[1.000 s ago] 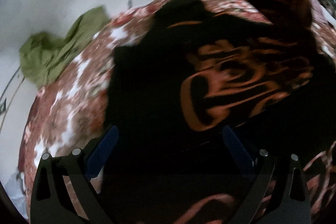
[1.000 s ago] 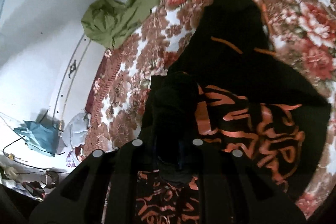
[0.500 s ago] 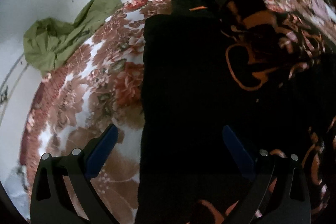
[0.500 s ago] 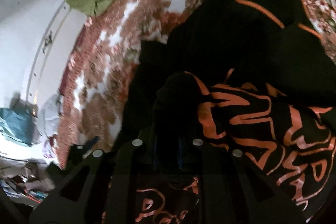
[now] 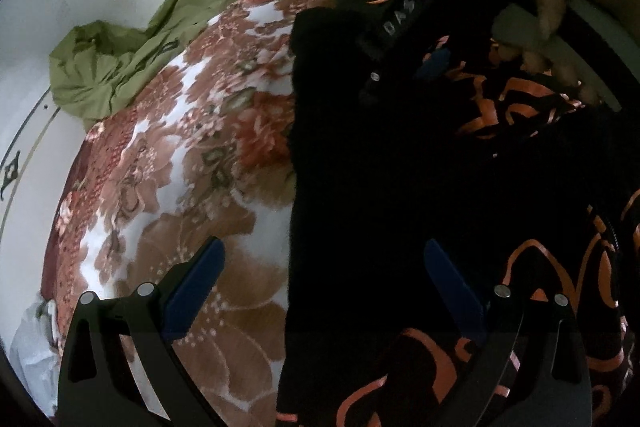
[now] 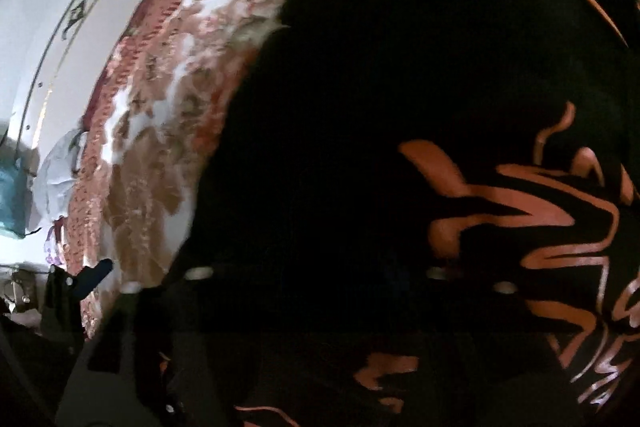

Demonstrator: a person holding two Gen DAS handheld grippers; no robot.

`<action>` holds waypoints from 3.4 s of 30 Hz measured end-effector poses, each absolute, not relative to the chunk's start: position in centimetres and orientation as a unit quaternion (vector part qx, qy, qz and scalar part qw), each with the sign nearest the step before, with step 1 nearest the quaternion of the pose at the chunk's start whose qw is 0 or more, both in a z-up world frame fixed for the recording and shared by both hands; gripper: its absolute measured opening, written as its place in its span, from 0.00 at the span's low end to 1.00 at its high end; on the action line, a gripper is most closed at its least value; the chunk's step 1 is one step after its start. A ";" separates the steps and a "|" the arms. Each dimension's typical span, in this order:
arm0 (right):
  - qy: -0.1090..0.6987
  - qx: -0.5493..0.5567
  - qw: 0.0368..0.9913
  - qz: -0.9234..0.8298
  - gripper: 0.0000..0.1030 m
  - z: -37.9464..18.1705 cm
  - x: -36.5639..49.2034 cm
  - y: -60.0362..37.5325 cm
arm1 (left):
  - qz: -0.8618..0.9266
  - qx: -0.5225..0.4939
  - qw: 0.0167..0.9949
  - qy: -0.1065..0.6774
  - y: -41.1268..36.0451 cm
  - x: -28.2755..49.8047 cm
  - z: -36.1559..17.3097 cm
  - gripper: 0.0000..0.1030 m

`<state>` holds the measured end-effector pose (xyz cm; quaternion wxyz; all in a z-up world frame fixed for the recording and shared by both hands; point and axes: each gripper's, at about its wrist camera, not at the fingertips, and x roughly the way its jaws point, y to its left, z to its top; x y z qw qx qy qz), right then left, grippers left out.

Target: Fold large clothes

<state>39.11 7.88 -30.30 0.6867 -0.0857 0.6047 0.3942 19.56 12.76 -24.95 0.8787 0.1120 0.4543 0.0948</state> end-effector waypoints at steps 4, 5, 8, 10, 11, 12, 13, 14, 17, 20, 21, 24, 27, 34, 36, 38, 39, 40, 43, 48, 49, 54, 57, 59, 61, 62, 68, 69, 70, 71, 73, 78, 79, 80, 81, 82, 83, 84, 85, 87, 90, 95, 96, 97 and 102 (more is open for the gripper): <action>0.590 -0.071 0.688 0.416 0.81 -27.7 38.0 7.5 | 0.105 0.087 0.880 0.455 13.1 19.2 -23.9 0.95; 0.586 -0.062 0.690 0.421 0.82 -26.8 37.9 7.1 | 0.109 0.081 0.881 0.454 13.1 19.3 -23.5 0.95; 0.564 -0.041 0.710 0.420 0.89 -23.3 38.1 3.7 | 0.113 0.065 0.887 0.444 12.9 20.1 -22.1 0.95; 0.549 -0.037 0.735 0.396 0.95 -21.3 39.0 -0.3 | 0.108 0.056 0.894 0.431 12.3 21.3 -21.0 0.95; 0.544 -0.037 0.746 0.382 0.96 -20.7 39.4 -1.8 | 0.102 0.054 0.898 0.424 11.7 22.2 -20.4 0.95; 0.537 -0.042 0.761 0.361 0.95 -20.1 40.0 -3.9 | 0.096 0.053 0.902 0.417 11.0 23.2 -20.0 0.95; 0.527 -0.053 0.782 0.330 0.95 -19.6 40.7 -6.8 | 0.087 0.052 0.906 0.411 10.2 24.2 -19.6 0.95; 0.521 -0.064 0.793 0.309 0.95 -19.6 41.1 -8.5 | 0.075 0.047 0.909 0.407 9.5 25.2 -19.4 0.95; 0.519 -0.118 0.822 0.204 0.95 -20.9 42.9 -15.0 | 0.038 0.007 0.917 0.396 7.5 28.7 -18.6 0.95; 0.520 -0.162 0.828 0.134 0.95 -22.8 43.6 -19.0 | -0.003 -0.008 0.920 0.393 5.5 31.5 -18.5 0.95; 0.522 -0.171 0.827 0.122 0.95 -23.6 43.7 -20.1 | -0.021 0.005 0.918 0.395 4.2 32.6 -18.8 0.95; 0.532 -0.167 0.822 0.117 0.95 -25.8 43.4 -21.2 | -0.040 0.070 0.909 0.408 0.9 34.6 -20.4 0.95; 0.536 -0.163 0.819 0.123 0.95 -27.7 43.2 -21.9 | -0.051 0.108 0.886 0.448 -1.0 36.3 -24.2 0.95; 0.527 -0.143 0.824 0.147 0.95 -30.3 42.8 -22.9 | -0.040 0.127 0.865 0.484 1.5 36.1 -29.3 0.96; 0.527 -0.135 0.825 0.154 0.95 -30.3 42.6 -23.2 | -0.041 0.134 0.862 0.486 1.8 35.9 -28.9 0.96; 0.530 -0.118 0.825 0.155 0.95 -30.0 42.3 -23.8 | -0.042 0.128 0.858 0.496 2.2 35.9 -28.4 0.96; 0.532 -0.111 0.825 0.155 0.95 -29.5 42.2 -24.0 | -0.032 0.134 0.852 0.506 2.6 35.8 -27.9 0.95; 0.532 -0.107 0.826 0.153 0.95 -29.0 42.1 -24.2 | -0.036 0.135 0.852 0.504 2.8 35.7 -26.8 0.95; 0.514 -0.095 0.838 0.154 0.95 -25.9 41.9 -24.4 | -0.034 0.133 0.865 0.482 4.6 35.9 -23.6 0.95; 0.495 -0.076 0.850 0.161 0.95 -21.6 44.1 -23.6 | -0.023 0.115 0.875 0.469 8.8 39.3 -19.1 0.95; 0.489 -0.076 0.853 0.163 0.95 -20.8 45.1 -23.0 | -0.022 0.114 0.875 0.469 9.5 40.3 -18.7 0.95; 0.472 -0.100 0.857 0.181 0.95 -19.9 50.5 -19.6 | -0.031 0.078 0.875 0.476 13.1 45.6 -18.2 0.95; 0.473 -0.107 0.853 0.194 0.95 -20.5 54.5 -17.6 | -0.038 0.069 0.876 0.476 14.6 49.7 -18.3 0.95; 0.476 -0.103 0.850 0.201 0.95 -21.0 57.5 -16.6 | -0.045 0.079 0.878 0.470 15.0 52.6 -18.5 0.95; 0.477 -0.096 0.849 0.208 0.95 -21.5 60.3 -15.7 | -0.056 0.083 0.880 0.465 15.4 55.9 -19.2 0.95; 0.475 -0.092 0.848 0.215 0.95 -21.8 62.1 -15.1 | -0.059 0.084 0.880 0.464 15.5 57.1 -19.5 0.95; 0.476 -0.109 0.840 0.236 0.95 -23.9 70.0 -11.7 | -0.097 0.080 0.879 0.460 15.8 66.3 -22.7 0.95; 0.478 -0.108 0.839 0.238 0.95 -24.3 71.1 -11.4 | -0.104 0.077 0.879 0.458 15.9 67.7 -23.0 0.95; 0.480 -0.100 0.837 0.244 0.95 -24.7 72.6 -10.9 | -0.110 0.074 0.880 0.456 15.9 68.6 -23.1 0.95; 0.483 -0.094 0.835 0.248 0.95 -25.0 73.5 -10.6 | -0.117 0.069 0.882 0.451 15.9 69.7 -23.2 0.95; 0.490 -0.073 0.829 0.259 0.95 -25.8 75.6 -10.0 | -0.124 0.065 0.885 0.445 16.1 71.5 -23.4 0.95; 0.502 -0.049 0.812 0.294 0.95 -27.6 78.6 -7.5 | -0.141 0.050 0.873 0.463 17.2 74.6 -25.2 0.92; 0.505 -0.050 0.809 0.296 0.94 -28.1 78.9 -7.2 | -0.142 0.051 0.870 0.469 17.3 74.9 -25.7 0.86; 0.513 -0.044 0.805 0.296 0.93 -28.8 79.4 -7.0 | -0.149 0.049 0.865 0.477 17.4 75.2 -26.2 0.82; 0.521 -0.036 0.800 0.295 0.84 -29.4 79.8 -7.0 | -0.155 0.051 0.858 0.487 17.4 75.4 -26.8 0.71; 0.523 -0.028 0.798 0.298 0.77 -29.9 80.0 -7.1 | -0.157 0.053 0.856 0.490 17.4 75.5 -27.2 0.61; 0.518 -0.036 0.800 0.299 0.75 -30.1 79.9 -6.9 | -0.164 0.052 0.855 0.489 17.4 75.5 -27.5 0.58; 0.512 -0.048 0.801 0.305 0.67 -30.2 79.7 -6.6 | -0.170 0.047 0.855 0.487 17.4 75.5 -27.7 0.52; 0.507 -0.060 0.801 0.311 0.58 -30.4 79.5 -6.3 | -0.182 0.036 0.854 0.487 17.5 75.5 -27.8 0.37; 0.502 -0.077 0.802 0.314 0.38 -30.6 79.1 -6.0 | -0.185 0.027 0.855 0.483 17.6 75.4 -27.7 0.18; 0.492 -0.085 0.807 0.316 0.20 -30.0 78.7 -6.3 | -0.194 0.041 0.859 0.472 17.4 74.8 -27.0 0.08; 0.457 -0.120 0.819 0.324 0.16 -27.0 76.6 -5.9 | -0.208 0.066 0.866 0.450 16.7 73.2 -24.1 0.07; 0.452 -0.126 0.821 0.326 0.16 -26.5 76.3 -5.8 | -0.209 0.068 0.869 0.443 16.4 72.8 -23.2 0.07; 0.447 -0.129 0.822 0.329 0.15 -25.7 75.6 -5.8 | -0.205 0.073 0.872 0.438 16.2 72.5 -22.6 0.07; 0.425 -0.128 0.831 0.336 0.15 -21.9 73.1 -5.9 | -0.200 0.101 0.881 0.416 14.5 70.6 -18.9 0.07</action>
